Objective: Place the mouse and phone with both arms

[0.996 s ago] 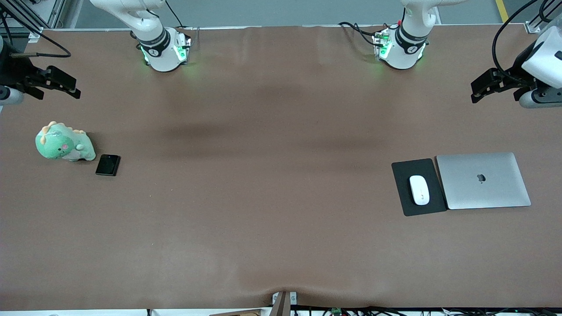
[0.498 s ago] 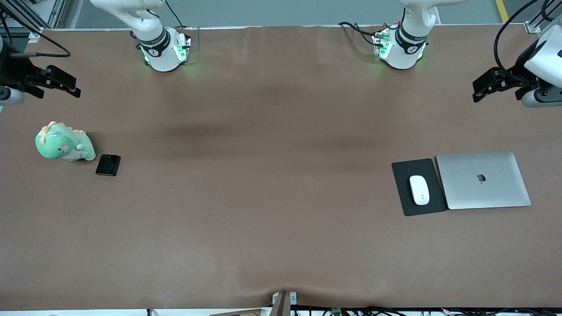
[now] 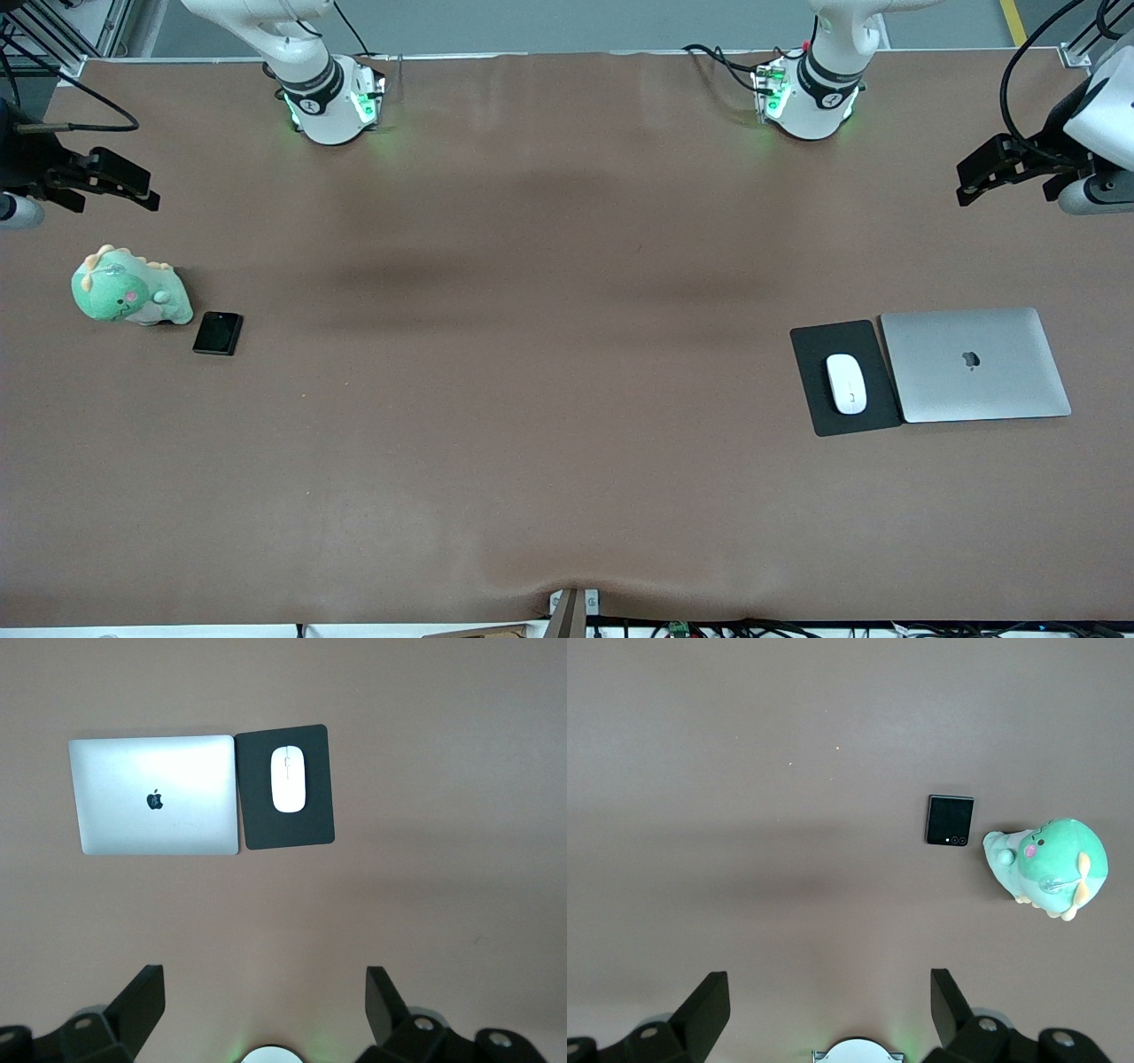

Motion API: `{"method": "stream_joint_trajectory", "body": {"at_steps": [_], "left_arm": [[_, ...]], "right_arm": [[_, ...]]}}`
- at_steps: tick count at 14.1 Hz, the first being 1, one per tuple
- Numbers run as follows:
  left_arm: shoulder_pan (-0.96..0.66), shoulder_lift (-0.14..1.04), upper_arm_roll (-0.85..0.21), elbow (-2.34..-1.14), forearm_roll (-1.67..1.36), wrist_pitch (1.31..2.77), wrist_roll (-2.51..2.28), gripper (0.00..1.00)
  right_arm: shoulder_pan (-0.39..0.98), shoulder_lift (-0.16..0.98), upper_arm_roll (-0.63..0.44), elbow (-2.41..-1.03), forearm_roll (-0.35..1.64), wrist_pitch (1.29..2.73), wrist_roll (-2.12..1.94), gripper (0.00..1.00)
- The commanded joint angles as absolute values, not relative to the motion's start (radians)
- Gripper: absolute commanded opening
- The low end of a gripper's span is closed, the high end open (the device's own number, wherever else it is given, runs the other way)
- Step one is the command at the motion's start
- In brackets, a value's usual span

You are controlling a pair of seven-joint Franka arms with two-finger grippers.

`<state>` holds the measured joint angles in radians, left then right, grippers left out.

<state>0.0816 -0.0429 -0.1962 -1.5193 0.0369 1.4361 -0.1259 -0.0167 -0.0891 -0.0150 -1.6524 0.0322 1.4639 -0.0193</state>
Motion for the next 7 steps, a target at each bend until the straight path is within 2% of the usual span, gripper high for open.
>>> {"method": "stream_joint_trajectory", "body": {"at_steps": [1, 7], "left_arm": [[0.089, -0.052, -0.198, -1.511, 0.026, 1.420, -0.137, 1.00], [0.089, -0.052, -0.195, -1.513, 0.023, 1.419, -0.137, 1.00]], "right_arm": [[-0.014, -0.075, -0.018, -1.620, 0.029, 1.442, -0.015, 1.00], [-0.012, -0.075, -0.018, -1.618, 0.029, 1.443, -0.015, 1.00]]}}
